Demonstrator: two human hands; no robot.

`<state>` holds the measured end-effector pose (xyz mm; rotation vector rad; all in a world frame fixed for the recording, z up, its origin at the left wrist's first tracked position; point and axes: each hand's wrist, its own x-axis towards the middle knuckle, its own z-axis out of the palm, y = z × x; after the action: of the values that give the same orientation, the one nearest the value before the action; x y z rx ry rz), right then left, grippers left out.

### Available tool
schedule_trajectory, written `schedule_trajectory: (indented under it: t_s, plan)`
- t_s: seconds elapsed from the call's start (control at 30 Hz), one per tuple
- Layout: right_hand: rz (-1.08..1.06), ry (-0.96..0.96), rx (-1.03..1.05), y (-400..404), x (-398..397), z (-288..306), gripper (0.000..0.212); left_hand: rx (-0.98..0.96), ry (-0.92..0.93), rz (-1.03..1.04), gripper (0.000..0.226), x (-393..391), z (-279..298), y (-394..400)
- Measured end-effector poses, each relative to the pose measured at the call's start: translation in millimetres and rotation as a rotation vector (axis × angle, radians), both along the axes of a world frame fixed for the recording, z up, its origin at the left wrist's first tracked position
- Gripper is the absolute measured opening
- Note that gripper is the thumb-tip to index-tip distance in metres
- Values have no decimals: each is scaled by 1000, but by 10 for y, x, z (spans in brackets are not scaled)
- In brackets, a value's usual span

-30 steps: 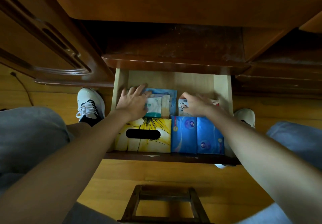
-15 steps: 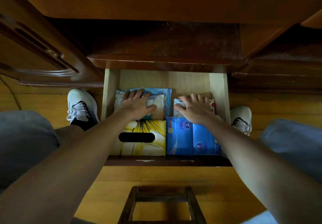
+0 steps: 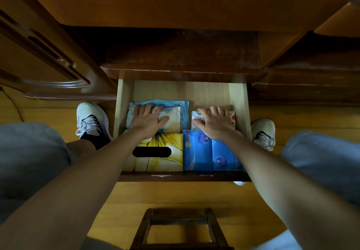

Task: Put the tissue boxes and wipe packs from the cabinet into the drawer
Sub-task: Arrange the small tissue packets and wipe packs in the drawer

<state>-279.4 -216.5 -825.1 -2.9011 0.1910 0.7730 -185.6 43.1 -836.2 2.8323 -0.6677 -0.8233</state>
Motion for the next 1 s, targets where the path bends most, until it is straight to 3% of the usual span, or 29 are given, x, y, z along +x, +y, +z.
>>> schedule_trajectory:
  t_s: [0.37, 0.53, 0.67, 0.8, 0.9, 1.0]
  plan:
    - [2, 46, -19, 13, 23, -67, 67, -8, -19, 28, 71, -18, -2, -21]
    - [9, 51, -19, 49, 72, 106, 73, -145, -80, 132, 71, -98, 301, -107]
    - [-27, 12, 10, 107, 122, 466, 78, -151, -11, 146, 69, -76, 738, -77]
    - [3, -15, 109, 241, 118, 1099, 61, -122, -78, 120, 32, -37, 1430, -76]
    - [56, -280, 158, 275, 108, 1860, 36, -195, -267, 65, 23, -80, 2132, -72]
    - [99, -770, 166, 245, 125, 2799, 16, -357, -611, 24, 20, -114, 2941, -50]
